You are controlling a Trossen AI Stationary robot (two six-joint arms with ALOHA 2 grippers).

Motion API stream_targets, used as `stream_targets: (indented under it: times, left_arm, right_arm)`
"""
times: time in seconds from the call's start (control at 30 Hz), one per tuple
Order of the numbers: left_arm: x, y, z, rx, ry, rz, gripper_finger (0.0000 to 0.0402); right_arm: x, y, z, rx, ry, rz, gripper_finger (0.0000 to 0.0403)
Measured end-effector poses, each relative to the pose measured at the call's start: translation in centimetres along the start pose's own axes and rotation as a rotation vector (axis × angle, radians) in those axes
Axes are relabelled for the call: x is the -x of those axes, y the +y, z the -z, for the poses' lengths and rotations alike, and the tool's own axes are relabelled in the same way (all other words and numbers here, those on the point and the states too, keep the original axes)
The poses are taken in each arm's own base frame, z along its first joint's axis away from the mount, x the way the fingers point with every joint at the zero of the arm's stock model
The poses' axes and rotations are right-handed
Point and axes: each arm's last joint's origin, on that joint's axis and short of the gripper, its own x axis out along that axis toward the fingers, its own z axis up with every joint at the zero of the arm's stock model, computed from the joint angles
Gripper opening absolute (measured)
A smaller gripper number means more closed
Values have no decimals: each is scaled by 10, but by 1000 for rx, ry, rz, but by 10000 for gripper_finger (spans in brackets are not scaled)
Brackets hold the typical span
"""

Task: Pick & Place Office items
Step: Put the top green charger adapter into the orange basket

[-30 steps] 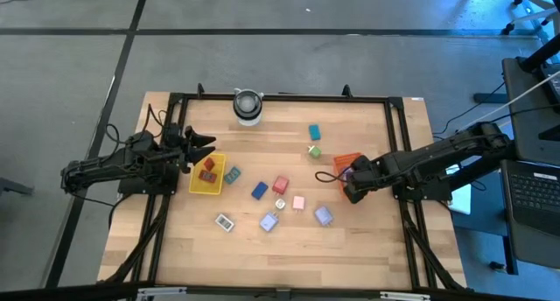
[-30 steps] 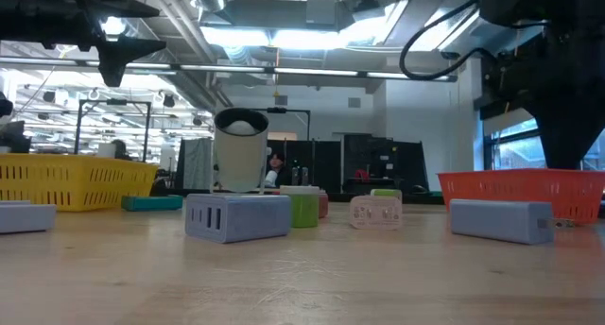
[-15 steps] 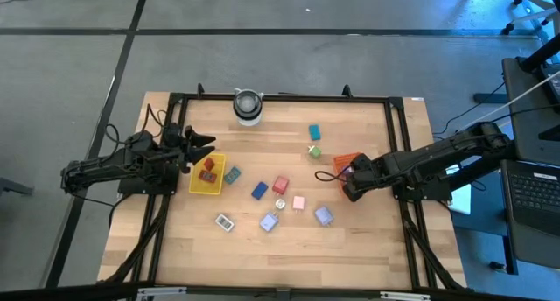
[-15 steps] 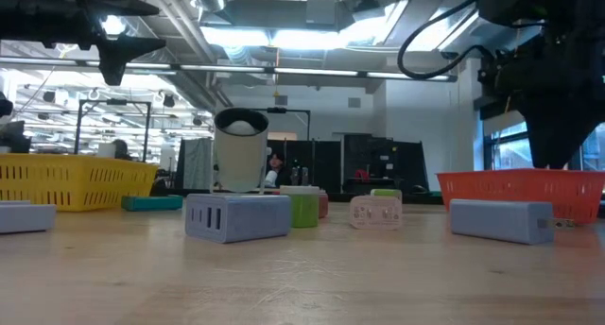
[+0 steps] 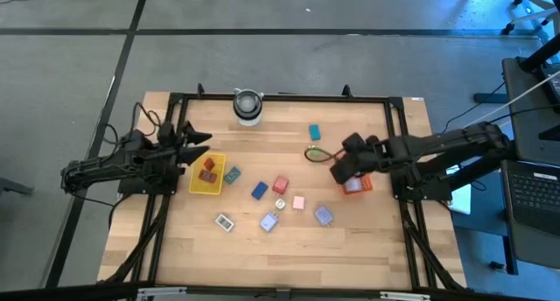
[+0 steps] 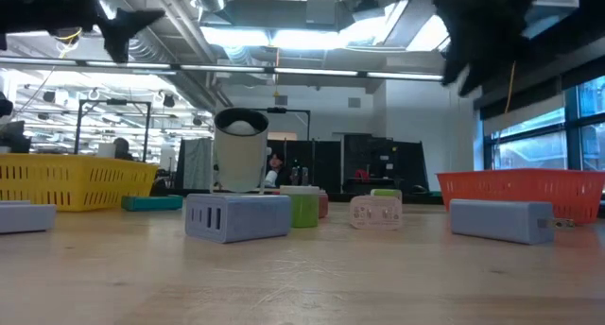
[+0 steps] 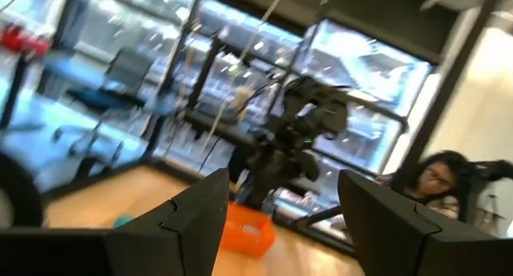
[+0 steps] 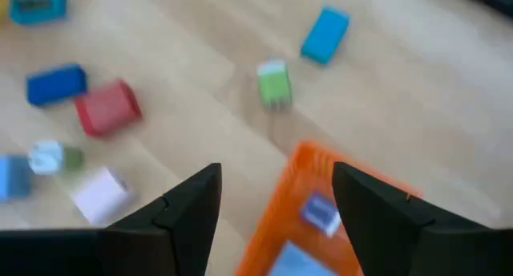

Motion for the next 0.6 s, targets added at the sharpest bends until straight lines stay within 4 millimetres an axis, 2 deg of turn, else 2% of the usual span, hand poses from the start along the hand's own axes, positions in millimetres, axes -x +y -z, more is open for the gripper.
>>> stream_targets:
  times: [0.13, 0.33, 0.6]
  left_arm:
    - [-1, -2, -2, -10, -11, 39, 230]
    - [-7, -2, -2, -5, 36, 39, 231]
    - [-20, -7, -14, -7, 123, 3, 231]
  right_arm:
    - [6, -1, -21, -6, -58, -21, 240]
    - [3, -4, -42, 16, -106, -64, 240]
    - [-20, -9, -56, 52, -33, -61, 240]
